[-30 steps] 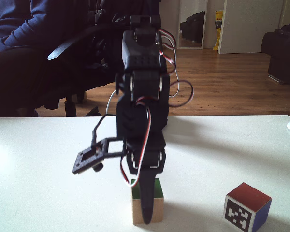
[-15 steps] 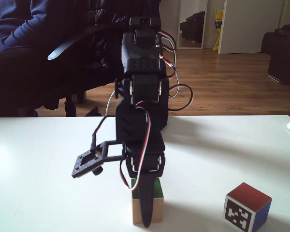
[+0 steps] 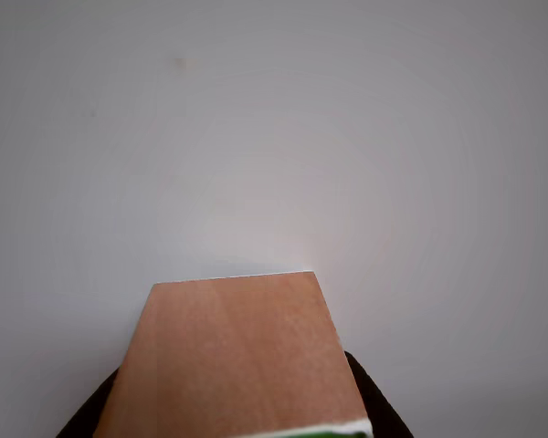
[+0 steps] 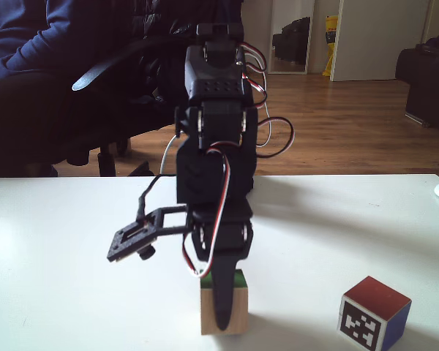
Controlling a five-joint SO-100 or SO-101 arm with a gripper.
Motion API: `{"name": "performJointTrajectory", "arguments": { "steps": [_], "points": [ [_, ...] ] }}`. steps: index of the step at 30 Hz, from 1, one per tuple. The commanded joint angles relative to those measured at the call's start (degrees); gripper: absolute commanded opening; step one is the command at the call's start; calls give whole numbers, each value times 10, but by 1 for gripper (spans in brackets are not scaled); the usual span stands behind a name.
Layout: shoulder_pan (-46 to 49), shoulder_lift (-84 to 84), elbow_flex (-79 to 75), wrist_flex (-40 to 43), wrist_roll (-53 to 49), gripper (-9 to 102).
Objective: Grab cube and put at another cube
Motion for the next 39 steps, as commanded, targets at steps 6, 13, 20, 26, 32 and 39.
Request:
{"name": "performJointTrajectory", "arguments": {
  "steps": [6, 13, 20, 26, 32, 39],
  "points": [
    [-74, 157, 47, 1, 49, 9],
    [-161, 187, 18, 40, 105, 9],
    [-219, 176, -25, 46, 148, 9],
    [-236, 135, -77, 55, 167, 10],
    [-240, 69, -149, 75, 176, 10],
    [-247, 19, -218, 98, 184, 10]
  ]
}}
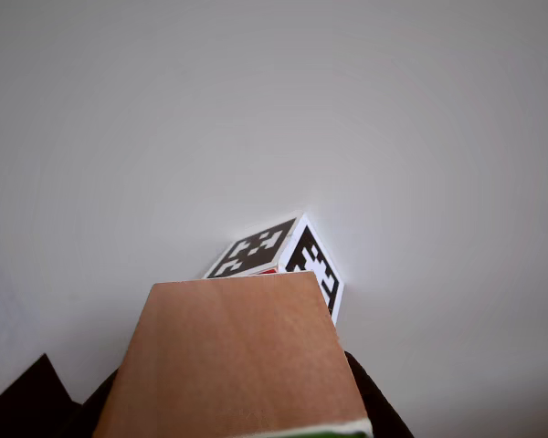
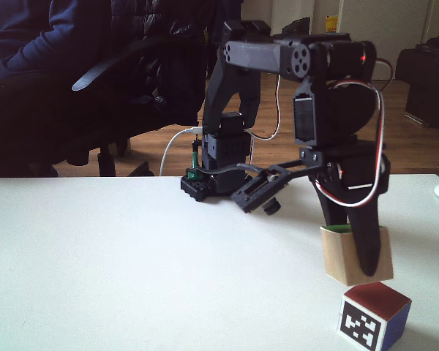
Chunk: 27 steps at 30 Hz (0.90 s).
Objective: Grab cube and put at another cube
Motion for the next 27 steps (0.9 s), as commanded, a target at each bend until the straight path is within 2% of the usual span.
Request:
{"name": "performJointTrajectory", "arguments": {
  "steps": [1, 12, 27],
  "points": [
    [-12, -1, -54, 9, 4, 10],
    [-40, -49, -124, 40, 18, 11],
    [-30, -124, -212, 78, 19, 13]
  ]
}}
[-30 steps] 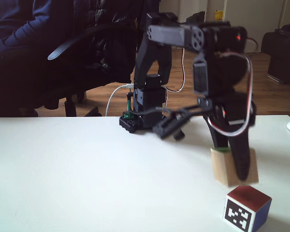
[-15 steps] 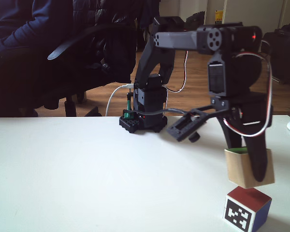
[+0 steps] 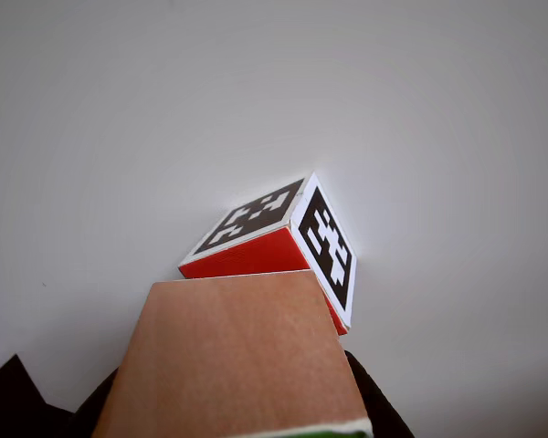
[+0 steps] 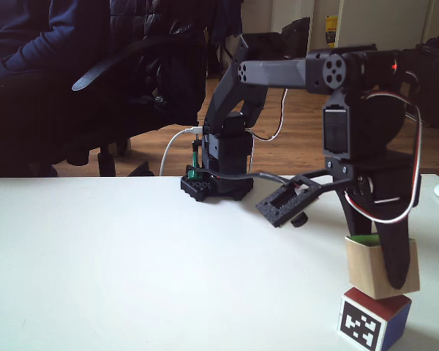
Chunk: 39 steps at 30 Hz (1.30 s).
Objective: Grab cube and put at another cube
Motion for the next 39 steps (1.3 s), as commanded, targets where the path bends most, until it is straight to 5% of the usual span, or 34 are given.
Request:
{"name": "performJointTrajectory", "arguments": {
  "steps": [1, 6, 11, 22, 31, 35, 39],
  "points": [
    [3, 4, -39, 8, -4, 14],
    [-3, -40, -106, 52, 0, 25],
    [-4, -171, -330, 163, 9, 35],
    [-7, -130, -299, 163, 18, 43],
    [-78, 155, 28, 146, 38, 46],
    [-77, 448, 372, -12, 0, 43],
    [20, 578, 626, -166, -62, 41]
  ]
}}
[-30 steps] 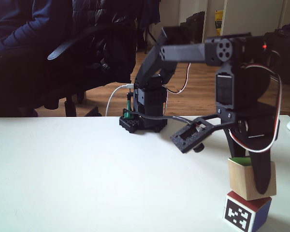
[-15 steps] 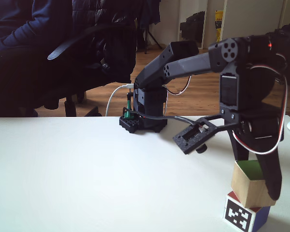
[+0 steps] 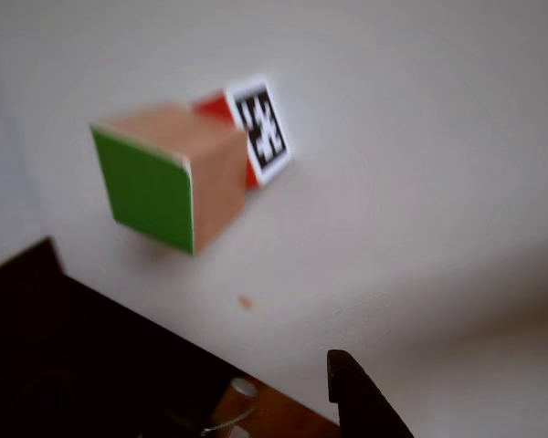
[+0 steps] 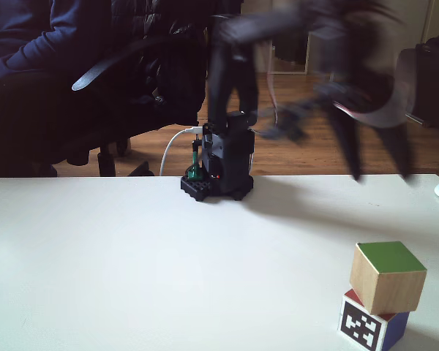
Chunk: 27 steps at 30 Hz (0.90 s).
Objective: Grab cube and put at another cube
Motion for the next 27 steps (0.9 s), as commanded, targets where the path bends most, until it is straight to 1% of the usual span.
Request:
{"name": "performJointTrajectory", "arguments": {
  "steps": [1, 3, 5, 10, 12, 15, 16, 21, 26, 27],
  "points": [
    [93, 142, 259, -158, -48, 41],
    [146, 214, 374, -245, -80, 39],
    [190, 283, 458, -300, -105, 37],
    [269, 367, 561, -361, -145, 31],
    [291, 389, 592, -384, -142, 21],
    [302, 420, 631, -395, -127, 6],
    [296, 423, 640, -391, -129, 4],
    [271, 407, 679, -390, -150, 3],
    [284, 423, 710, -391, -165, 2],
    [286, 429, 714, -387, -173, 0]
  ]
}}
